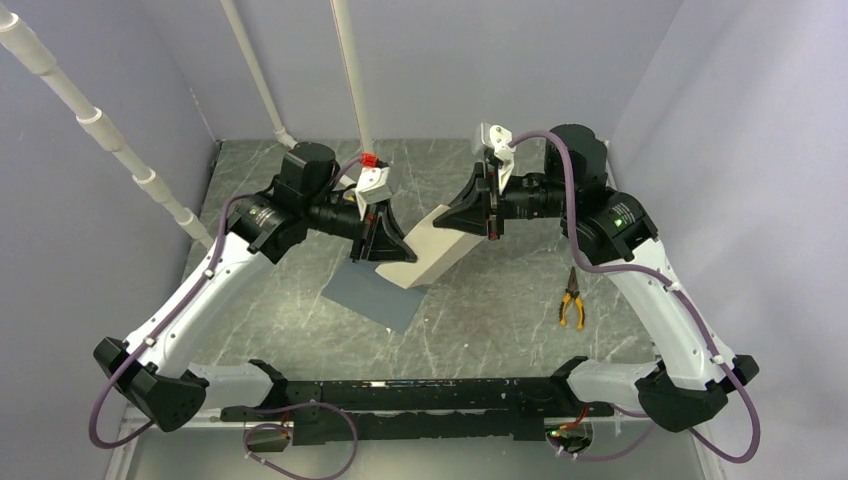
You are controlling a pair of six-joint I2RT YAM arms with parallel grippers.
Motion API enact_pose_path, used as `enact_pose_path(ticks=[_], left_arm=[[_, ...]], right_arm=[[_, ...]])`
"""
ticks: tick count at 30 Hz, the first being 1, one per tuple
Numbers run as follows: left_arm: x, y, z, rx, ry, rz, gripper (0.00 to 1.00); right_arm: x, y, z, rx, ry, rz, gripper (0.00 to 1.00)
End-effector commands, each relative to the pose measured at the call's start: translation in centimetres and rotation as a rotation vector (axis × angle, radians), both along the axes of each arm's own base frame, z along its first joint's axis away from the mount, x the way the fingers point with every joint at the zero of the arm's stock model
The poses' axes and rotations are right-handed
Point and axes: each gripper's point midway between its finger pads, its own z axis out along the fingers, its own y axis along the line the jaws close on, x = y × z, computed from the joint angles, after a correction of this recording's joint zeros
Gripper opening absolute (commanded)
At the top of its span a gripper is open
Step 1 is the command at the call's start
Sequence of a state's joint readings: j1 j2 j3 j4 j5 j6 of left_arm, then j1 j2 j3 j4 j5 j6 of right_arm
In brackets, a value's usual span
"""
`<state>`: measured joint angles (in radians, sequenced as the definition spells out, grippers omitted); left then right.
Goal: Place the letter into the envelope and seal it
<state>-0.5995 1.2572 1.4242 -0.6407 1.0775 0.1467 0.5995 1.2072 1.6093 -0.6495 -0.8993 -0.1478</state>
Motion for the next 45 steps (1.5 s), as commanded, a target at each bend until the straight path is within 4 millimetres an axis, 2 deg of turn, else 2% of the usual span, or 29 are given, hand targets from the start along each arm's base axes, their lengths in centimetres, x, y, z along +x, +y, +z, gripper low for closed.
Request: enact_pose_path(ticks=[1, 3, 4, 7, 9, 12, 14, 17, 19, 20, 22, 24, 25, 26, 29, 31, 33, 36, 40, 42, 45], left_arm=[[-1.1, 0.4, 0.8, -0.029, -0.064, -0.045, 0.07], [-1.4, 0.6, 0.6, -0.017, -0.072, -0.057, 0.03], [-1.3, 0.7, 0.6, -0.012, -0.074, -0.049, 0.10], [-0.6, 0.4, 1.5, -0.032, -0.080, -0.004, 0.40], [0.0, 0.1, 2.4, -0.061, -0.073, 0.029, 0.46], [0.9, -0.5, 3.2, -0.090, -0.061, 0.070, 0.42], [1.4, -0.7, 3.3, -0.091, -0.058, 0.084, 0.31], [1.7, -0.9, 3.0, -0.073, -0.016, 0.099, 0.04], [2.1, -0.9, 2.5, -0.056, -0.012, 0.121, 0.03], [2.4, -0.8, 2.5, -0.053, -0.014, 0.145, 0.03], [3.7, -0.7, 2.4, -0.052, -0.020, 0.229, 0.03], [5.8, -0.3, 2.5, -0.051, -0.022, 0.371, 0.03], [7.2, -0.1, 2.6, -0.059, -0.020, 0.455, 0.02], [8.4, 0.2, 2.6, -0.067, -0.005, 0.533, 0.03], [10.6, 0.5, 2.4, -0.087, 0.039, 0.672, 0.03], [11.8, 0.8, 2.8, -0.115, 0.073, 0.751, 0.02], [12.3, 1.0, 3.4, -0.159, 0.126, 0.805, 0.02], [12.1, 0.5, 4.7, -0.223, 0.200, 0.805, 0.03], [10.5, -0.9, 6.2, -0.272, 0.272, 0.688, 0.02], [10.0, -1.2, 6.3, -0.278, 0.294, 0.654, 0.02], [9.1, -1.4, 6.4, -0.282, 0.321, 0.616, 0.02]], right_arm=[[-0.3, -0.1, 2.4, 0.066, -0.069, -0.004, 0.00], [-0.4, -0.1, 2.7, 0.072, -0.072, -0.003, 0.00], [-0.5, -0.1, 2.8, 0.075, -0.074, 0.002, 0.00], [-1.1, -0.1, 2.8, 0.077, -0.081, 0.036, 0.00], [-1.2, 0.0, 2.4, 0.069, -0.080, 0.051, 0.00], [-1.1, 0.1, 1.8, 0.055, -0.074, 0.060, 0.00], [-1.1, 0.1, 1.7, 0.051, -0.071, 0.062, 0.00], [-1.0, 0.1, 1.8, 0.054, -0.069, 0.054, 0.00], [-0.5, -0.1, 2.0, 0.059, -0.069, 0.008, 0.00], [-0.1, -0.2, 2.2, 0.065, -0.060, -0.025, 0.16], [1.2, -0.8, 2.8, 0.091, -0.055, -0.145, 0.55], [3.0, -2.0, 3.5, 0.134, -0.033, -0.320, 0.78], [4.0, -2.9, 3.8, 0.162, -0.013, -0.418, 0.86], [4.9, -4.0, 4.1, 0.200, 0.003, -0.519, 0.90], [6.5, -7.0, 4.1, 0.305, 0.052, -0.748, 0.97], [7.2, -8.1, 3.0, 0.351, 0.115, -0.838, 0.98], [7.5, -8.2, 2.1, 0.398, 0.198, -0.871, 0.97], [7.4, -6.8, 1.4, 0.469, 0.319, -0.824, 0.92], [6.7, -4.5, 2.0, 0.563, 0.428, -0.685, 0.84], [6.6, -3.6, 2.8, 0.598, 0.459, -0.627, 0.77], [6.7, -2.0, 2.8, 0.590, 0.504, -0.560, 0.68]])
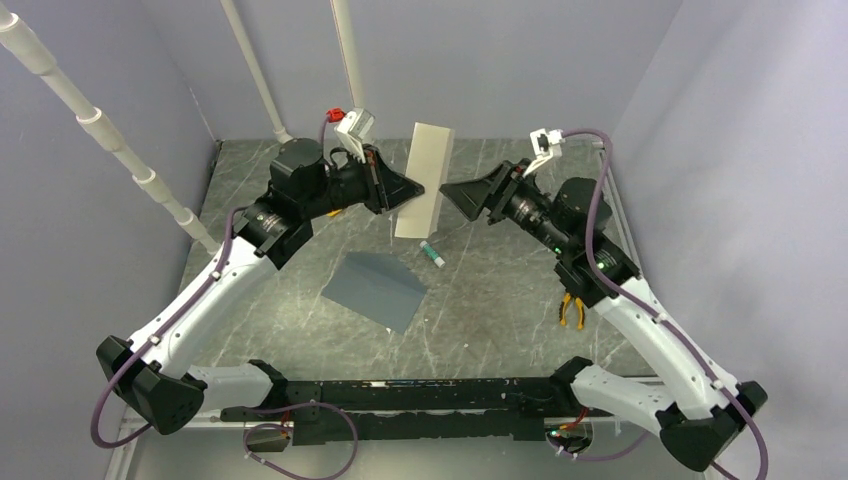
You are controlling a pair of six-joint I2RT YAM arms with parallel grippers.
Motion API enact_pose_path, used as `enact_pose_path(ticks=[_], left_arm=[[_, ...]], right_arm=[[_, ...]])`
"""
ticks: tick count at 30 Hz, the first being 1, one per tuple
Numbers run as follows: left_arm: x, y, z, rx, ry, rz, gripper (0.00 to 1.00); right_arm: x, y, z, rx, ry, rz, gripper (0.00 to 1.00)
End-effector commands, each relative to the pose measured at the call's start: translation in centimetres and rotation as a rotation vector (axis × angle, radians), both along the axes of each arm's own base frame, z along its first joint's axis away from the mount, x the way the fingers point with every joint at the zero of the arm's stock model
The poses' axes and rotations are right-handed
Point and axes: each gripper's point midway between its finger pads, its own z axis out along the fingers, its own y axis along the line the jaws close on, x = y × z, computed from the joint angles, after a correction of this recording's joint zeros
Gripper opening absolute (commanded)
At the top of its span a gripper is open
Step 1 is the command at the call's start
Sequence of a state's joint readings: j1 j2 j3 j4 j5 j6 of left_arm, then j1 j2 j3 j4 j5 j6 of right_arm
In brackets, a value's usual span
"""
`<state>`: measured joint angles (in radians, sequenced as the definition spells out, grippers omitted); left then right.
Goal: Place the letter into the envelope and seal it
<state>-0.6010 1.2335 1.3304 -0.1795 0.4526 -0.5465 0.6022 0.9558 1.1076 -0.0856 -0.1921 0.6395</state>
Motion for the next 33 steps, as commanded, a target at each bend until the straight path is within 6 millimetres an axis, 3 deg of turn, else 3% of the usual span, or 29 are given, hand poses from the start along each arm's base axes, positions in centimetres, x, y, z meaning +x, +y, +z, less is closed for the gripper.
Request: enact_pose_path(ticks=[1, 5, 12, 19, 24, 29, 33], left_arm=[[-1.9, -0.8, 2.8, -0.113, 0.000, -0.095, 0.02], [-3.3, -1.0, 3.6, -0.158, 0.004, -0.157, 0.02], [-5.4, -0.7, 5.0, -0.223, -0.028, -0.231, 0.02], [-6.4, -0.2, 6.1, -0.249, -0.071, -0.242, 0.03], [-6.6, 0.0, 6.1, -0.246, -0.077, -0.245, 0.03], [-6.6, -0.3, 5.8, -0.245, -0.063, -0.257, 0.02], [-6.6, -0.3, 5.7, -0.242, -0.059, -0.262, 0.03]], right_arm=[[-1.3, 2.1, 4.7, 0.187, -0.043, 0.146, 0.66], [-1.3, 2.9, 4.4, 0.217, -0.026, 0.190, 0.61], [-2.1, 3.3, 4.6, 0.264, -0.029, 0.243, 0.60], [-3.0, 3.3, 4.7, 0.302, -0.062, 0.284, 0.75], [-4.0, 3.2, 5.5, 0.322, -0.100, 0.322, 0.77], [-5.9, 3.5, 7.4, 0.373, -0.171, 0.436, 0.69], [-6.3, 3.6, 7.9, 0.381, -0.184, 0.461, 0.58]])
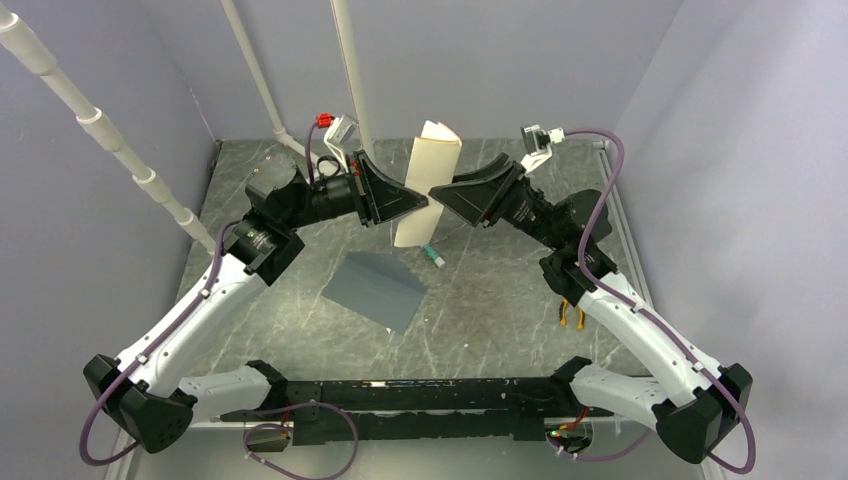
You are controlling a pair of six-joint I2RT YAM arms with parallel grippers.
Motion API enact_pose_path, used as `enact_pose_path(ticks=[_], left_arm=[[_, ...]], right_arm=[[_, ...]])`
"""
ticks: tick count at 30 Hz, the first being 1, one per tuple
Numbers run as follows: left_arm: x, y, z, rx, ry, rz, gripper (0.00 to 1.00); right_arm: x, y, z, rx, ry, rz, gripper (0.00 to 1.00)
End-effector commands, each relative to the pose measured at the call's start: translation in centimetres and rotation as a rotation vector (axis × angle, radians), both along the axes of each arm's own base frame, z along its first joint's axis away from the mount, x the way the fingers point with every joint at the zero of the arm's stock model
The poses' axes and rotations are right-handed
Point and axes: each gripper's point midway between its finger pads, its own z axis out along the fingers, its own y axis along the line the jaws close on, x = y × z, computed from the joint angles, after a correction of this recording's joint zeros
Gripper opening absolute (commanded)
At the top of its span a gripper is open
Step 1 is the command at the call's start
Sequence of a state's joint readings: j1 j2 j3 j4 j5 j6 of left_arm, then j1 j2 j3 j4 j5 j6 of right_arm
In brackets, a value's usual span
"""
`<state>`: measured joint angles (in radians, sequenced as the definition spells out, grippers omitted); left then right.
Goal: Place the letter into the envelope and seal it
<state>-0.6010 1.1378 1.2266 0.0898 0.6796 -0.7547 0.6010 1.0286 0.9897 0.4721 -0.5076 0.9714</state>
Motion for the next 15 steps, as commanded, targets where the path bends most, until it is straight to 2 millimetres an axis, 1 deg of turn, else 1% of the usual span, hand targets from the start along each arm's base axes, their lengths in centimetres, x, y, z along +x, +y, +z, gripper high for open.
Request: enact_pose_path(ticks=[1, 5, 9, 11, 15], left_arm=[[-0.7, 0.1, 1.0, -0.025, -0.029, -0.024, 0.02], [-0.8, 0.2, 1.1, -0.027, -0.028, -0.021, 0.02], [-0.8, 0.3, 1.5, -0.027, -0.033, -0.014, 0.02], [-0.9, 0.3, 1.9, -0.025, -0.041, -0.017, 0.03], [-1.1, 0.4, 2.6, -0.023, -0.067, -0.019, 0.03]], right_arm=[[-2.2, -0.5, 3.1, 0.077, -0.114, 0.066, 0.56], [-2.1, -0.7, 3.1, 0.078, -0.124, 0.051, 0.48], [-1.9, -0.4, 2.6, 0.049, -0.131, 0.046, 0.43], [-1.3, -0.2, 1.9, 0.014, -0.121, 0.024, 0.43], [-0.3, -0.2, 0.8, -0.053, -0.109, -0.030, 0.49]])
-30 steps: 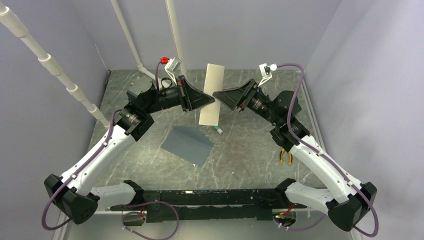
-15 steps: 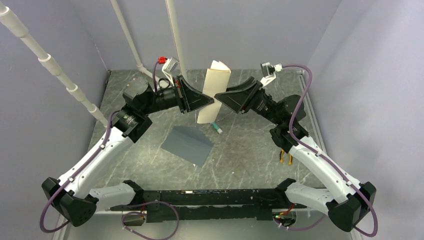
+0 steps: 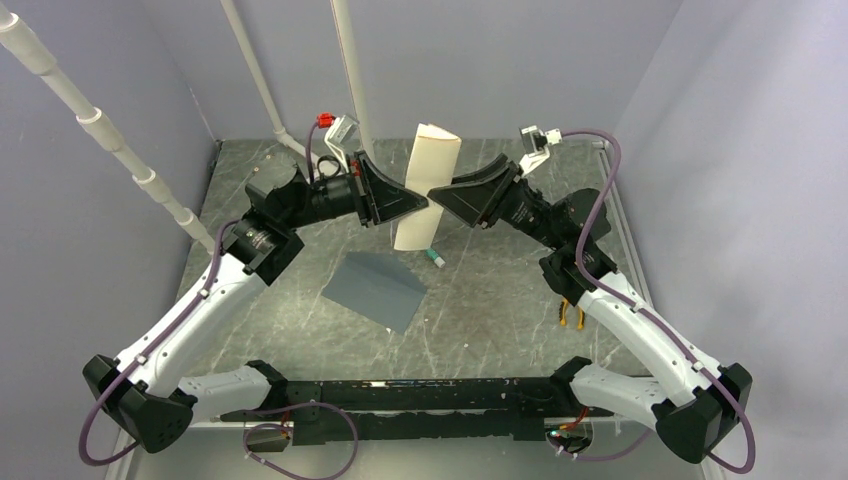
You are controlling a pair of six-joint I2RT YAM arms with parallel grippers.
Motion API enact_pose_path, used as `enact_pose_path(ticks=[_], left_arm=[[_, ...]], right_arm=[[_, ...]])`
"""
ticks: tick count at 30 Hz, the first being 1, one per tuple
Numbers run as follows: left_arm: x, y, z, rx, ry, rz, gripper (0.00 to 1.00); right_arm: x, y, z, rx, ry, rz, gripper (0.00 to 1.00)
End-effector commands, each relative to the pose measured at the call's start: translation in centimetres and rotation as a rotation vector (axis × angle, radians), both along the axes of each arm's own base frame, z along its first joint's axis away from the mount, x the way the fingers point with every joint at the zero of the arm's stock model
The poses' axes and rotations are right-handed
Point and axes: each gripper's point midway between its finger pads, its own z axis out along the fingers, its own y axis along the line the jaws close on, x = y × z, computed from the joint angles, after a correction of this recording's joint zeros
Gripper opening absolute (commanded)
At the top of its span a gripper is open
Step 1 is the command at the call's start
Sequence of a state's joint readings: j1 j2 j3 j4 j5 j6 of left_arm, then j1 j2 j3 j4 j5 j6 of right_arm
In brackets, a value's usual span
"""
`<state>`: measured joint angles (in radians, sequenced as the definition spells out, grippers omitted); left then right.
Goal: Place the letter into the envelope and seal it
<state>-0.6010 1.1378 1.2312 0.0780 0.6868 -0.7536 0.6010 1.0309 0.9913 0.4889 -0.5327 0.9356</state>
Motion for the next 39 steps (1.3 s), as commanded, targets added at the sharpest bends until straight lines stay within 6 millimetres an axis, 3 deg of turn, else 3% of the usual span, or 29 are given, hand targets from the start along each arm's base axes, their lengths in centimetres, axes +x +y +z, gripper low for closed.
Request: enact_pose_path(ticks=[1, 17, 31, 39], left_arm=[[-0.8, 0.4, 2.6, -0.023, -0.072, -0.010, 0.02], [-0.2, -0.2, 1.4, 0.013, -0.038, -0.026, 0.02], [-0.3, 0.3, 2.5, 0.027, -0.087, 0.000, 0.03], [-0.3, 0.3, 1.9, 0.063, -0.088, -0.003, 0.03]], right_arm=[[0.1, -0.4, 0.7, -0.044, -0.065, -0.046, 0.50], [-1.6, -0.6, 2.6, 0.009, -0.124, 0.013, 0.38], [-0.5, -0.1, 1.2, -0.052, -0.032, -0.001, 0.30], [-1.2, -0.2, 1.8, -0.041, -0.048, 0.022, 0.18]])
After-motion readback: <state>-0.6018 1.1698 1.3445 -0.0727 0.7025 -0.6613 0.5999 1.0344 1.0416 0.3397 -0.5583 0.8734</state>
